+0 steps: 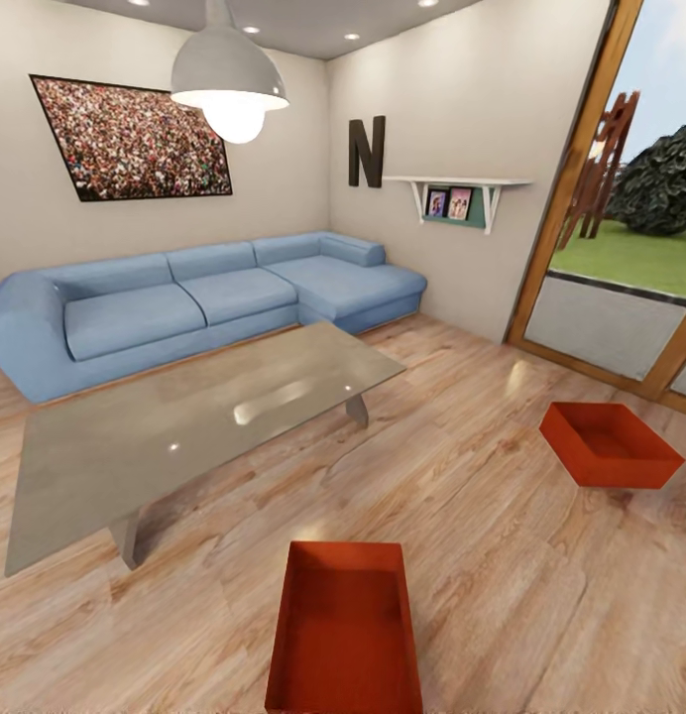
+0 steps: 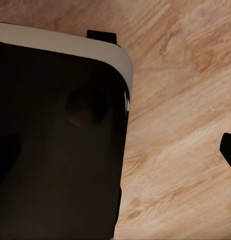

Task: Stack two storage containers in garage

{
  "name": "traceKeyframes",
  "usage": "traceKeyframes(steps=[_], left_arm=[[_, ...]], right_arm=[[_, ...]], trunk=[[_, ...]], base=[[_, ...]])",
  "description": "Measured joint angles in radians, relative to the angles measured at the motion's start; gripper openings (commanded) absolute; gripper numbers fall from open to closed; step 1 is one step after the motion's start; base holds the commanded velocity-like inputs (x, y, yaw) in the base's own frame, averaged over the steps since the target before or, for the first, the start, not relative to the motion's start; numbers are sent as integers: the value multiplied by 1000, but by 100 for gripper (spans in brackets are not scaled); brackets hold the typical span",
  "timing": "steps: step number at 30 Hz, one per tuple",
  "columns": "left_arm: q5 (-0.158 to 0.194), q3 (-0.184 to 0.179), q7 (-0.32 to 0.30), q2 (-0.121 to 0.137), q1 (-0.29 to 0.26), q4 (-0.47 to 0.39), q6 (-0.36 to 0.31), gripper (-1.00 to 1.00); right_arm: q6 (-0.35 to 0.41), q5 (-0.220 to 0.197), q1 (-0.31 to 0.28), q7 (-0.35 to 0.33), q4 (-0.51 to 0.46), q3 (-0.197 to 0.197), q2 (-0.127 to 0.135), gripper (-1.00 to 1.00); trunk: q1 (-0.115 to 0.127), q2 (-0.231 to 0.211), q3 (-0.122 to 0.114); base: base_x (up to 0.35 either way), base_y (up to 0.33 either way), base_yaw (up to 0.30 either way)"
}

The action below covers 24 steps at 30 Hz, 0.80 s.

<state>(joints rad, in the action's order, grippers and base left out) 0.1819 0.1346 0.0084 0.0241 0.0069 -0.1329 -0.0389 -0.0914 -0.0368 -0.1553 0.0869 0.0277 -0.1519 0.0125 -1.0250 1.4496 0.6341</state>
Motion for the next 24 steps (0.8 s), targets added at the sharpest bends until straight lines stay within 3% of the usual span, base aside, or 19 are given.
traceKeyframes(steps=[14,24], left_arm=[[1,-2,-1,0,0,3,0,100],[1,-2,-1,4,0,7,-1,100]], right_arm=[[0,1,0,1,0,0,0,100],[0,2,0,0,0,0,0,100]], trunk=[[0,0,22],[-38,70,69]], base=[[0,0,0],[0,0,0]])
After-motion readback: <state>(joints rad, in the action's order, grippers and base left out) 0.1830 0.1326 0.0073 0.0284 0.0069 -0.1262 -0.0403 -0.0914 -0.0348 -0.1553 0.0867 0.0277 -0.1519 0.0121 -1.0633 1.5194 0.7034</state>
